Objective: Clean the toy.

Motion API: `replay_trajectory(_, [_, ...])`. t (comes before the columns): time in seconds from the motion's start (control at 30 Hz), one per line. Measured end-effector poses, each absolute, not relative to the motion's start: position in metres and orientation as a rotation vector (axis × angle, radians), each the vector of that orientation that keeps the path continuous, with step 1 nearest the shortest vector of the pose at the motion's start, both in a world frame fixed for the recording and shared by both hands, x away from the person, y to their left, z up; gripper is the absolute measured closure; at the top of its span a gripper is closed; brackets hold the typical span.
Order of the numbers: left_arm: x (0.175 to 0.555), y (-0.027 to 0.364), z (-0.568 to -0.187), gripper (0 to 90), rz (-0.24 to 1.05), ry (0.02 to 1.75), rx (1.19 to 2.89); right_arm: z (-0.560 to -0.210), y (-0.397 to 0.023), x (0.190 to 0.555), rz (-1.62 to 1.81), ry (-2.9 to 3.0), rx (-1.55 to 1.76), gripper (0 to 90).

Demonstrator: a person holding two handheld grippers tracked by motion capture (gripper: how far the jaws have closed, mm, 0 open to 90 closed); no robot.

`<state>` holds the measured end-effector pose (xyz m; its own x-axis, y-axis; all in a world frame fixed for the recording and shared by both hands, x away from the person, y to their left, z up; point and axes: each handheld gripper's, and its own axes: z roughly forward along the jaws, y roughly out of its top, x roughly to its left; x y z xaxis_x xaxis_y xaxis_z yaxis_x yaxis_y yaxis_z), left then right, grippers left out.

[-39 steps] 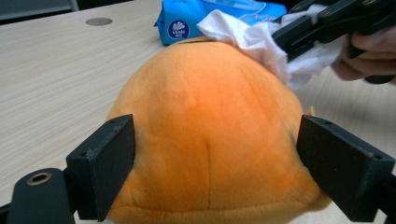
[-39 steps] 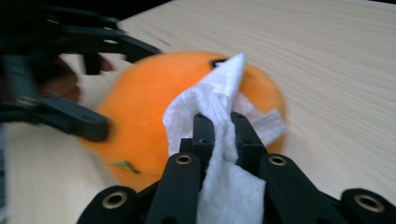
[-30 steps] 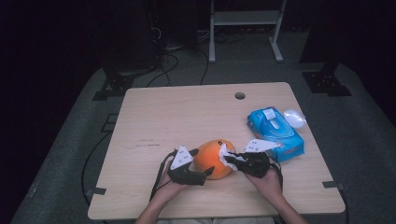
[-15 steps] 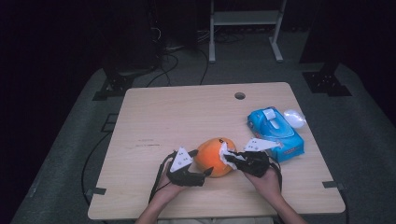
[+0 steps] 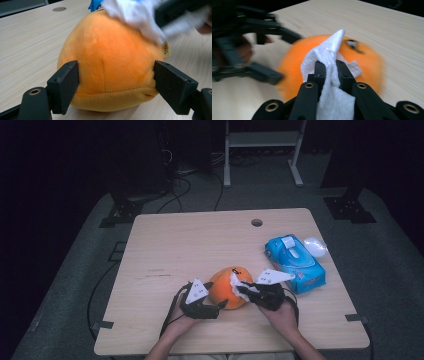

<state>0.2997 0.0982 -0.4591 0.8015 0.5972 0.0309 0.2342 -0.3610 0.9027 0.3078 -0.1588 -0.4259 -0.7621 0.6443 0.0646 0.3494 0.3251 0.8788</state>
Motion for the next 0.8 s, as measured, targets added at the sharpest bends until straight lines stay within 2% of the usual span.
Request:
replay_trajectory(0.03, [0.300,0.098,-0.456,21.8,0.420,0.645,1.935,-0.428,-0.170,0.313,1.420,2.269,0.957,80.3])
replay_trajectory(0.17, [0.298,0.097,-0.445,20.7,0.443,0.670,1.861,-0.429,-0.171,0.312,1.424,2.267,0.991,80.3])
replay_trajectory(0.27, [0.300,0.094,-0.451,22.0,0.462,0.665,1.907,-0.427,-0.151,0.298,1.429,2.330,0.873,80.3])
replay_trajectory(0.37, [0.304,0.097,-0.459,23.0,0.434,0.685,1.882,-0.424,-0.149,0.298,1.397,2.321,0.833,80.3])
replay_trajectory(0.53, [0.304,0.096,-0.459,23.2,0.436,0.655,1.884,-0.431,-0.173,0.314,1.429,2.278,0.998,80.3])
replay_trajectory(0.7, [0.309,0.102,-0.454,15.8,0.420,0.695,1.848,-0.431,-0.160,0.303,1.433,2.323,0.935,80.3])
replay_trajectory(0.8, [0.309,0.104,-0.459,17.2,0.395,0.707,1.850,-0.430,-0.156,0.298,1.423,2.349,0.891,80.3])
